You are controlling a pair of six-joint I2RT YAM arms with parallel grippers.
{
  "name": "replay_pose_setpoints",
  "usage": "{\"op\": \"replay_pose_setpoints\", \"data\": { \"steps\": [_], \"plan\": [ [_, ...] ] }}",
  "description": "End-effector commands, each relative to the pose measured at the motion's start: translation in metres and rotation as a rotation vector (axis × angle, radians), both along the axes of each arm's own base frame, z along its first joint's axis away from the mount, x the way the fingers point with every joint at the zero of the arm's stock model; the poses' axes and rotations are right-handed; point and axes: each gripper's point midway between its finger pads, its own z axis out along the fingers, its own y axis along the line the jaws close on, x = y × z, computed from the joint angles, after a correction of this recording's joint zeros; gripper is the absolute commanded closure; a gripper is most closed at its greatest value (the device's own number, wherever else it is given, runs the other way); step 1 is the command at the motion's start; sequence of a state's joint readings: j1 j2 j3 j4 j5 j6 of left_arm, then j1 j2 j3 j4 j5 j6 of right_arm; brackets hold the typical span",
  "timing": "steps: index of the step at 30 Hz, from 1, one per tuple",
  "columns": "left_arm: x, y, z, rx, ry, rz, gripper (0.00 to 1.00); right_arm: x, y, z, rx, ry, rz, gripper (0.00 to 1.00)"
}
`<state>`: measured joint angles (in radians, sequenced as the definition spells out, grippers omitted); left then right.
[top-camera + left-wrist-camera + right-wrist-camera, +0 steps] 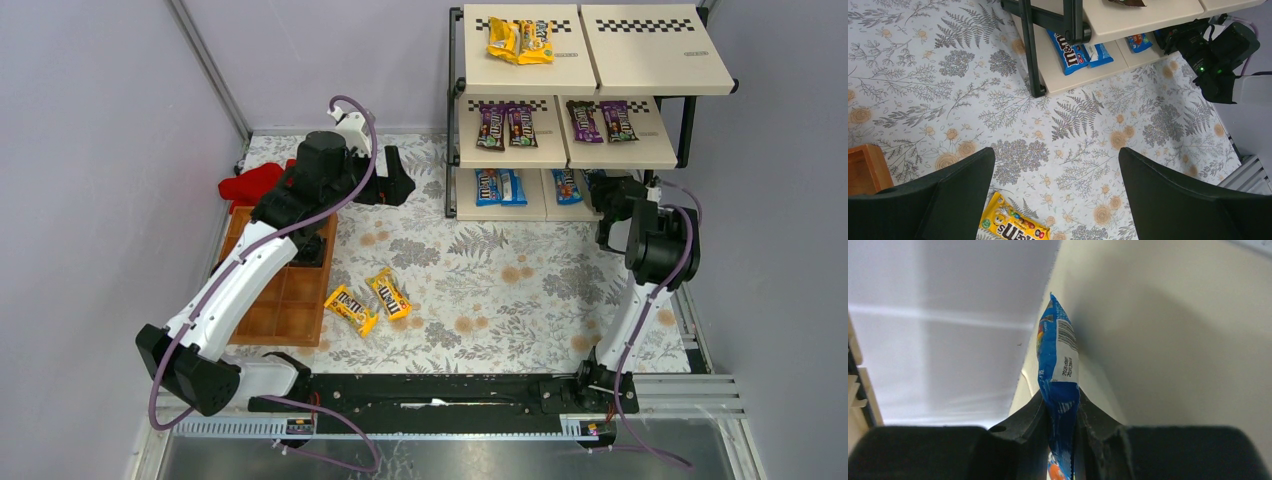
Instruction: Place and organize the candy bags onto the shelf
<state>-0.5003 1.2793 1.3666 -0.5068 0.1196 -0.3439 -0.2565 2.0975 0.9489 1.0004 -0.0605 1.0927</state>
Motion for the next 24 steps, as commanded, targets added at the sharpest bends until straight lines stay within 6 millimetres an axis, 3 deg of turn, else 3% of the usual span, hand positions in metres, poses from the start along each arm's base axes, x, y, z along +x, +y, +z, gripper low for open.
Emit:
{"op": "replay_pose_setpoints", "data": {
  "steps": [1,7,17,24],
  "plan": [
    [0.003,-0.003,0.020,-0.022,-0.056,-0.010,0.01,0.008,-0.002,0.005,-0.036,-0.007,-0.014,0.77],
    [0.001,-0.003,0.021,-0.025,-0.059,-0.012,0.01,0.011,0.003,-0.002,-0.031,0.021,0.000,0.75],
    [-0.001,-0.005,0.023,-0.031,-0.062,-0.021,0.01,-0.008,0.013,-0.003,-0.021,0.080,0.027,0.49],
    [-0.002,-0.007,0.022,-0.039,-0.058,-0.028,0.01,-0.032,0.023,-0.009,-0.012,0.183,0.060,0.27]
  ]
}}
